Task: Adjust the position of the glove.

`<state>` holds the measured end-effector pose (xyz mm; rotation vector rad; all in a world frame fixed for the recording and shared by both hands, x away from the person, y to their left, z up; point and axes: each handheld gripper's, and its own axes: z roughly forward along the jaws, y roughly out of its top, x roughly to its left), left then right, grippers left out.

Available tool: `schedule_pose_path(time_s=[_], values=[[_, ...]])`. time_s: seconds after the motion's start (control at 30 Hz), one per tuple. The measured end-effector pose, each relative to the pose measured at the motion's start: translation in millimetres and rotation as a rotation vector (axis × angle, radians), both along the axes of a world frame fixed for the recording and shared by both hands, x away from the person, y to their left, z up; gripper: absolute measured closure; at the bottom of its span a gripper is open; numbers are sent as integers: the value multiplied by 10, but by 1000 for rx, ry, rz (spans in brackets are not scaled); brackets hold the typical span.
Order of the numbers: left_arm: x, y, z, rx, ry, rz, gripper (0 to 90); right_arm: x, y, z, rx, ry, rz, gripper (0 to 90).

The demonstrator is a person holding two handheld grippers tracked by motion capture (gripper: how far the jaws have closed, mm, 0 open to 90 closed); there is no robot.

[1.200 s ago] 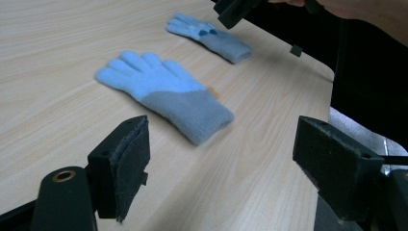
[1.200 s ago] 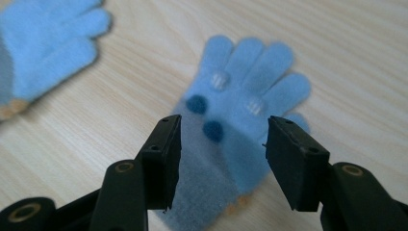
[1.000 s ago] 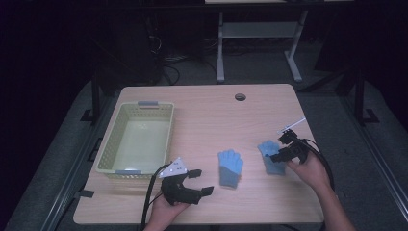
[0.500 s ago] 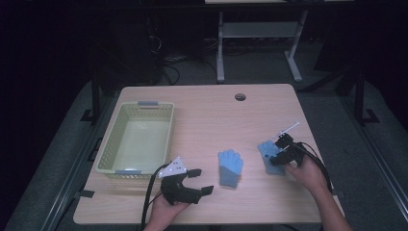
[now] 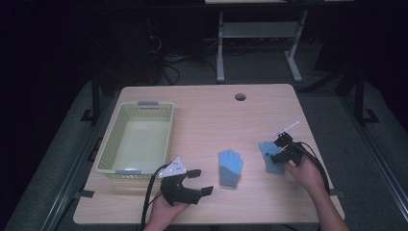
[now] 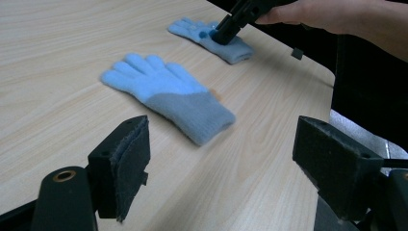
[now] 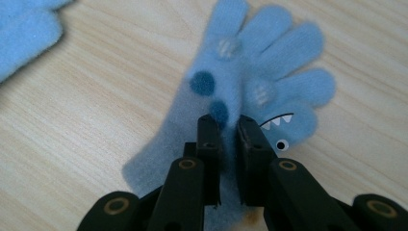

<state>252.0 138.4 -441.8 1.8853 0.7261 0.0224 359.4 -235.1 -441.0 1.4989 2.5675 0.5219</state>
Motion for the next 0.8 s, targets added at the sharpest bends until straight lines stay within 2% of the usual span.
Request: schedule_pose_path(time_s=[0.33, 0.5, 0.8], values=[[1, 15, 6, -7, -2, 9, 204, -131, 19, 175, 44, -68, 26, 823], [2, 15, 12, -7, -6, 14, 204, -212, 34, 345, 99, -104, 34, 823], [7, 28, 21, -10, -11, 15, 204, -327, 184, 615, 143, -150, 84, 822]])
